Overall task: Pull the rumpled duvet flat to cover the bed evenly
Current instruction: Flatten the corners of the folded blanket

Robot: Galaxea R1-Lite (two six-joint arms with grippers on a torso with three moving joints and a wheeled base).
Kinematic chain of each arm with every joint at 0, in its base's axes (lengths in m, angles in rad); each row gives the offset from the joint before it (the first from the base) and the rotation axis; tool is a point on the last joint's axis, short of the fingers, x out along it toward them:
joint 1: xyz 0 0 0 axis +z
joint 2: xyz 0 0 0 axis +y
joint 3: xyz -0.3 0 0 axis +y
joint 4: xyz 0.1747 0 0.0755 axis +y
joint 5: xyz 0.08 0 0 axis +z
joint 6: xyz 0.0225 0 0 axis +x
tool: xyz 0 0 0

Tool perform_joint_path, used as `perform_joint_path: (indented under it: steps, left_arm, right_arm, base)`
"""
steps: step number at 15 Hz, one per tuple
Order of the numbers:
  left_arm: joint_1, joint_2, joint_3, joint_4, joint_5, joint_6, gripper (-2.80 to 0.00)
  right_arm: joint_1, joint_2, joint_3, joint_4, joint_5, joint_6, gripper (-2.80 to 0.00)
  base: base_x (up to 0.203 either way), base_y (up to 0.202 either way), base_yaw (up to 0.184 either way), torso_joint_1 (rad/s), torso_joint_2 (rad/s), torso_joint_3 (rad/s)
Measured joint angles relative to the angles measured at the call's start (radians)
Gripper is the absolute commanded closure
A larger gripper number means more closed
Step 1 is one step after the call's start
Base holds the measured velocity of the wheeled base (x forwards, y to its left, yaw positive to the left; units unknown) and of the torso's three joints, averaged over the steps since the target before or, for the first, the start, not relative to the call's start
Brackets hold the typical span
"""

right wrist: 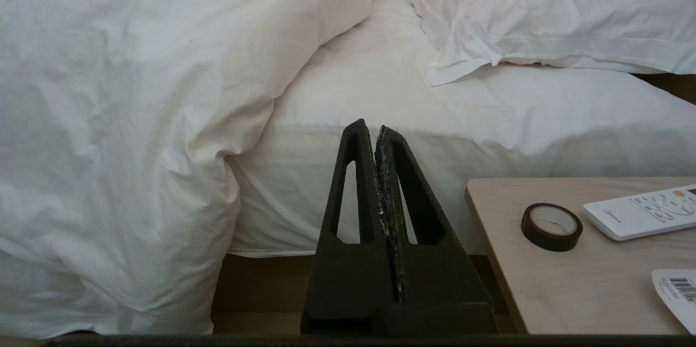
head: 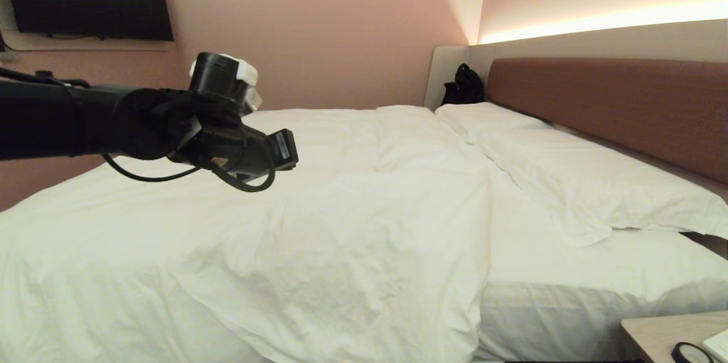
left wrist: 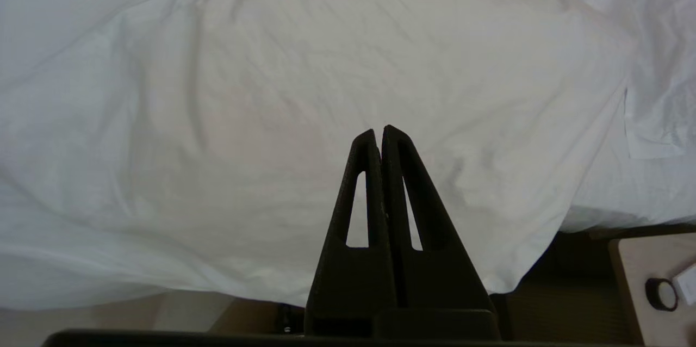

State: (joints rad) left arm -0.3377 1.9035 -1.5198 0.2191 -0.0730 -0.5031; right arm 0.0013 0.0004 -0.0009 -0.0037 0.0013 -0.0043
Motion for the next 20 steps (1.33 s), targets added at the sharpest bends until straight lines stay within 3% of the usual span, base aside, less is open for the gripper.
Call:
perform_joint_path:
  steps: [6,10,16,17,20]
  left_arm:
    - [-0.016,0.178,-0.098,-0.004,-0.04,0.015,0.0]
    - [-0.107,0.286,-0.123,-0.004,-0.105,0.008,0.0]
    - [-0.14,0.354,-0.141,-0.005,-0.1,0.035,0.0]
    - [-0.14,0.366,-0.152,-0.007,-0.093,0.04,-2.8]
    - [-0.153,0.388,-0.159,-0.01,-0.089,0.055,-2.8]
  right_arm:
    - [0.0,0.0,0.0,-0.001,0.0,0.0,0.0]
    - [0.0,0.0,0.0,-0.001,0.001,0.0,0.0]
    - [0.0,0.0,0.0,0.0,0.0,0.0,0.0]
    - [0.0,0.0,0.0,0.0,0.0,0.0,0.0]
    - [0.0,0.0,0.0,0.0,0.0,0.0,0.0]
  base:
    - [0.0,0.0,0.0,0.0,0.0,0.0]
    - [0.0,0.0,0.0,0.0,0.0,0.0]
    - [0.0,0.0,0.0,0.0,0.0,0.0]
    - [0.0,0.0,0.0,0.0,0.0,0.0]
    - [0.0,0.0,0.0,0.0,0.0,0.0]
